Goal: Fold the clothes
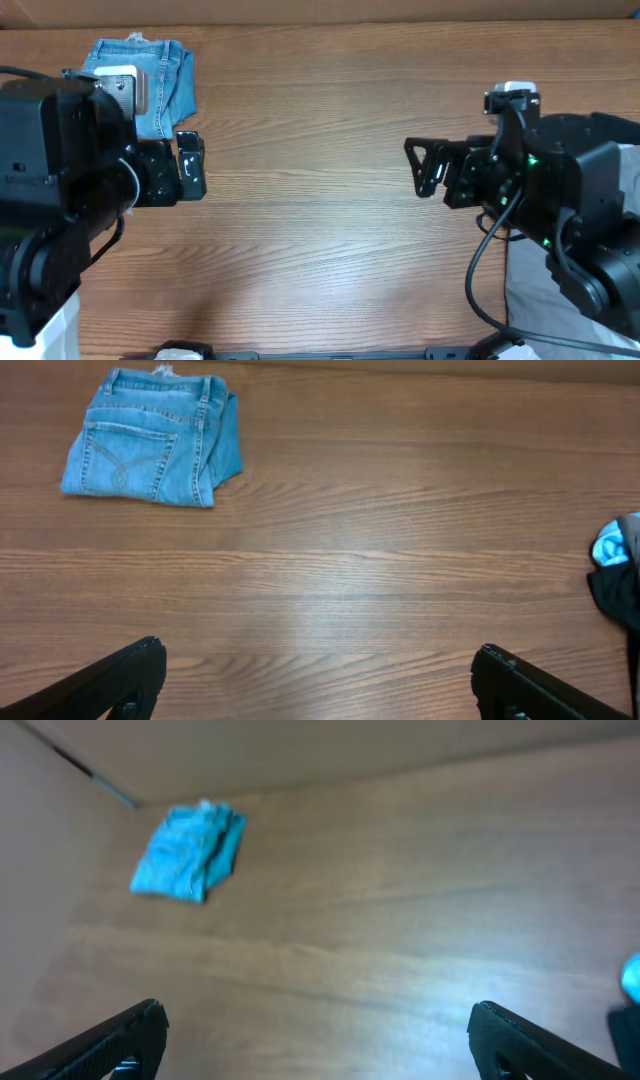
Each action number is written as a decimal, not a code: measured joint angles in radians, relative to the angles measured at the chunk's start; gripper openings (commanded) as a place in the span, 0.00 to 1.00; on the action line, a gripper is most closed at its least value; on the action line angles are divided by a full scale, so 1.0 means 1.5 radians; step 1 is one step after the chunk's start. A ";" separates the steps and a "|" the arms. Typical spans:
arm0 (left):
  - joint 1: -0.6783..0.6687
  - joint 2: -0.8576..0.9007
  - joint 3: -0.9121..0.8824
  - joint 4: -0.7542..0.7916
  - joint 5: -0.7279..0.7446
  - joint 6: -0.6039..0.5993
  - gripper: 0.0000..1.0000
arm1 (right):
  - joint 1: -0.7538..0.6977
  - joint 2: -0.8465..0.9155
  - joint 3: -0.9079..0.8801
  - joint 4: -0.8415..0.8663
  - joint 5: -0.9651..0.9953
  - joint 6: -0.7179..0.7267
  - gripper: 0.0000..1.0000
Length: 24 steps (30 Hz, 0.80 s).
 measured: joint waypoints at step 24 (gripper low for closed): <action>0.000 0.047 -0.001 -0.001 0.002 -0.002 1.00 | -0.155 -0.220 -0.218 0.247 0.105 -0.107 1.00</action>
